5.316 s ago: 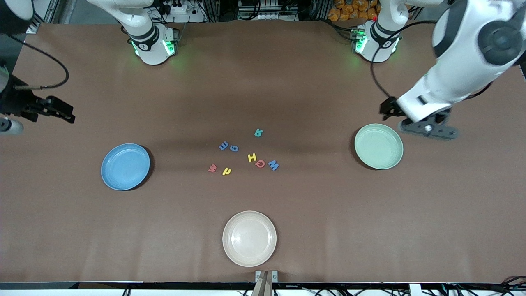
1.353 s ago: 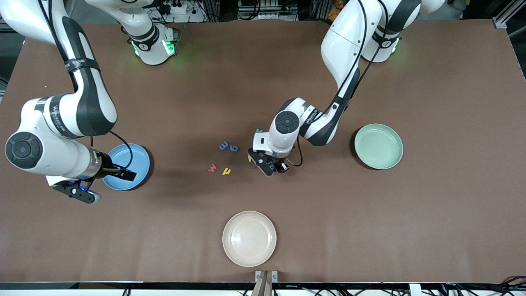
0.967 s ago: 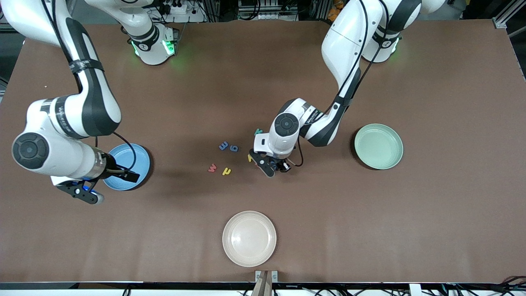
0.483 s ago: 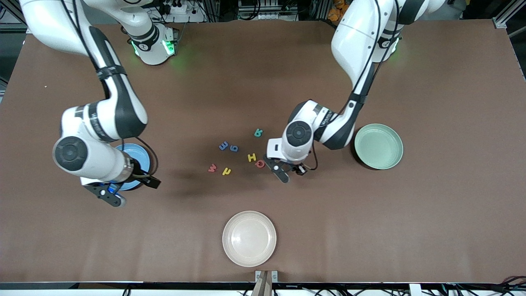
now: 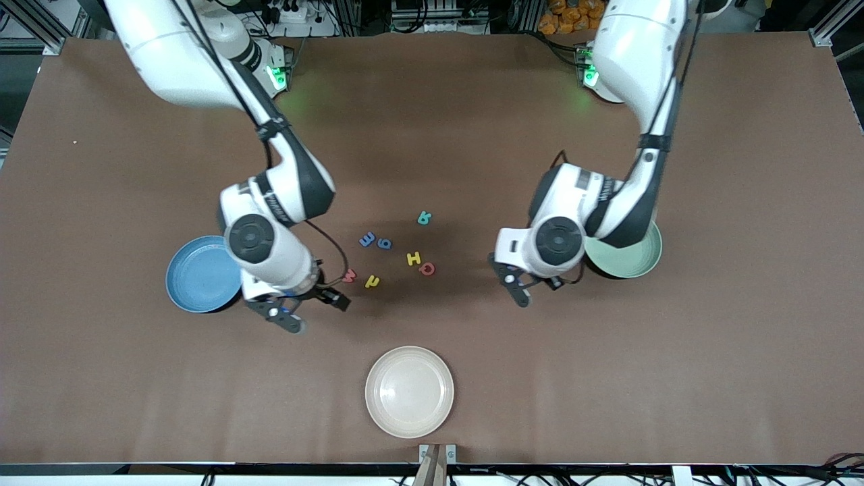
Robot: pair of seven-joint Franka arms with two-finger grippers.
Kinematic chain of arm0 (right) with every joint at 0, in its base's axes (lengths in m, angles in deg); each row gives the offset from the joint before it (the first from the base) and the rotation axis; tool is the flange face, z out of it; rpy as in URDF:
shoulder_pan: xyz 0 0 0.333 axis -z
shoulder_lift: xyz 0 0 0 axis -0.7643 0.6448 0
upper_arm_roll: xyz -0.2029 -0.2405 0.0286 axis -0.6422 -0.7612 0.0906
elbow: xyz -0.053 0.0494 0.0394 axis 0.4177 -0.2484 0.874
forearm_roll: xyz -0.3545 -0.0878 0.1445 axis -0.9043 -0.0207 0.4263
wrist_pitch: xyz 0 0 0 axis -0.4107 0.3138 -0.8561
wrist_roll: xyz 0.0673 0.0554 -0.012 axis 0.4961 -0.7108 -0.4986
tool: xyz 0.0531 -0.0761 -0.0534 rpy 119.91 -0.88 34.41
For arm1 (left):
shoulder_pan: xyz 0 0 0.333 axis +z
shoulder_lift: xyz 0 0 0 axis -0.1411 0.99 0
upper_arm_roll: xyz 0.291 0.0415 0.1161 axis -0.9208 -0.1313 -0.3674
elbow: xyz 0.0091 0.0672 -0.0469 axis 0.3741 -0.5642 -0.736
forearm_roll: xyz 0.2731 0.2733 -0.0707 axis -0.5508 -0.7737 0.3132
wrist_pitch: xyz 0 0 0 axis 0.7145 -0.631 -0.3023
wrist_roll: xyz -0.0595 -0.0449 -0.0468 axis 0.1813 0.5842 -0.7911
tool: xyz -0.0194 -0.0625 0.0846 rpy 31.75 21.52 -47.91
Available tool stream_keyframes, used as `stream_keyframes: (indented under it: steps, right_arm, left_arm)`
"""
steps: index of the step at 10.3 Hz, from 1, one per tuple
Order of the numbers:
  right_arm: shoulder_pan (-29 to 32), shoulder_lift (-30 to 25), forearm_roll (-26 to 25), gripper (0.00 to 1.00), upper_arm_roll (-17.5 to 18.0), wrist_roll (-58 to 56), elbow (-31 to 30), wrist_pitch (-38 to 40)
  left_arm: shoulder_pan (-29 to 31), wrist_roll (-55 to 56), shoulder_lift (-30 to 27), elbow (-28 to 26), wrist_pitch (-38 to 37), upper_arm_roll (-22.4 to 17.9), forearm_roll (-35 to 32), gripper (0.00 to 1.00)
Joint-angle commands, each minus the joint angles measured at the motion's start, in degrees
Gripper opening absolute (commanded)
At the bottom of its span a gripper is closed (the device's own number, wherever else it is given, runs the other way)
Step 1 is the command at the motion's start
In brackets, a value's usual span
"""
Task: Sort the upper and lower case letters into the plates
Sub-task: 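Drop the W in the green plate while the right gripper grasps yellow h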
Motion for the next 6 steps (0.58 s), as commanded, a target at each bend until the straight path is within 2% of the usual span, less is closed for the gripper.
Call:
stream_keyframes:
  steps: [1,2,4,6]
  right_arm:
    - [-1.68,5.02,-2.44,1.0,-0.23,1.56,1.85,-1.09]
    - [-2.21,6.44,-2.63,1.0,-0.23,3.13,2.29,-3.35]
    - [-3.71,7.6,-2.72,1.0,-0.31,8.92,2.29,-3.73]
    - [-4.33,7.95,-2.63,1.0,-0.23,11.13,2.38,-3.73]
  left_arm:
    - [5.21,-11.29,-7.54,-10.65,0.16,-0.72,1.12,0.11]
    - [8.03,-15.25,-9.38,-14.43,1.2,-0.73,1.12,0.1]
    - [10.5,-20.36,-13.25,-24.09,8.38,-0.73,1.12,0.1]
    - [12.44,-21.44,-13.62,-28.08,10.53,-0.73,1.73,0.1]
